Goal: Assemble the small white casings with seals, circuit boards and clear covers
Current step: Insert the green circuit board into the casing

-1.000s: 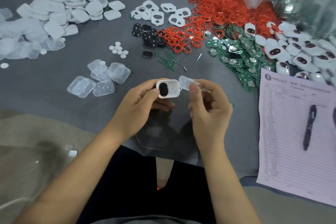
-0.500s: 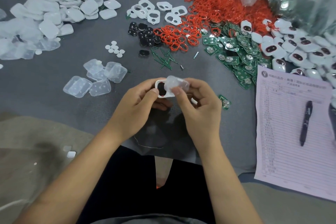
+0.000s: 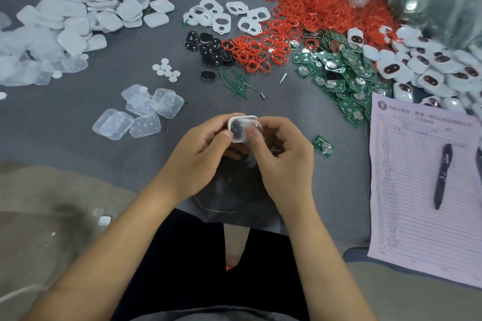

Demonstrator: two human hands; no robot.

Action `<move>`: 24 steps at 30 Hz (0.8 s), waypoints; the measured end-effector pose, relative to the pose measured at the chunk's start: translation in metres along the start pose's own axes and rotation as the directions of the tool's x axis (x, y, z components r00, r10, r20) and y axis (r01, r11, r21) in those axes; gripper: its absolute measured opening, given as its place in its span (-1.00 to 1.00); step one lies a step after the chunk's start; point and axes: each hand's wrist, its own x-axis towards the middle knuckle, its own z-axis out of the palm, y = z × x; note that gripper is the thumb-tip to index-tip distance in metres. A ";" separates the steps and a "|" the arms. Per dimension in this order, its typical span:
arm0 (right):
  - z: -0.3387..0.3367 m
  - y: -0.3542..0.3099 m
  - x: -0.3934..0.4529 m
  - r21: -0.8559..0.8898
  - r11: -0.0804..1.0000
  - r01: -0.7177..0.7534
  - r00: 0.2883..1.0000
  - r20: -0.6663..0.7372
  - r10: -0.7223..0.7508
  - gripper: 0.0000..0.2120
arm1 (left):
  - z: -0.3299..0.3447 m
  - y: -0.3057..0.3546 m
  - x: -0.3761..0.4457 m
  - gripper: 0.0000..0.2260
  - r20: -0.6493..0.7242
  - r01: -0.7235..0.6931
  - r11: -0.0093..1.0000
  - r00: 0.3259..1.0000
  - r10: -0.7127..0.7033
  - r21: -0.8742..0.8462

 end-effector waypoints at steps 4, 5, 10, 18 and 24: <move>0.000 -0.001 0.000 -0.002 1.000 0.022 1.000 0.010 -0.022 -0.86 | -0.001 -0.001 0.001 -0.68 0.002 -0.007 1.000 1.000 0.007 -0.002; 0.001 -0.001 0.000 -0.006 1.000 0.020 1.000 0.010 -0.020 -0.87 | 0.000 -0.001 0.001 -0.68 0.003 -0.010 1.000 1.000 0.010 -0.003; 0.001 -0.001 -0.001 -0.050 0.998 0.032 0.999 -0.002 -0.032 -0.91 | -0.001 -0.003 0.001 -0.67 0.015 -0.032 0.999 0.999 0.032 -0.011; 0.001 -0.002 0.001 -0.124 0.988 0.092 0.994 -0.054 -0.100 -0.92 | 0.002 -0.003 0.000 -0.66 0.010 -0.067 0.998 0.998 0.067 0.011; 0.002 0.001 0.002 -0.150 0.988 0.037 0.995 -0.087 -0.050 -0.83 | 0.003 -0.002 0.001 -0.67 0.008 -0.036 0.999 0.999 0.036 -0.011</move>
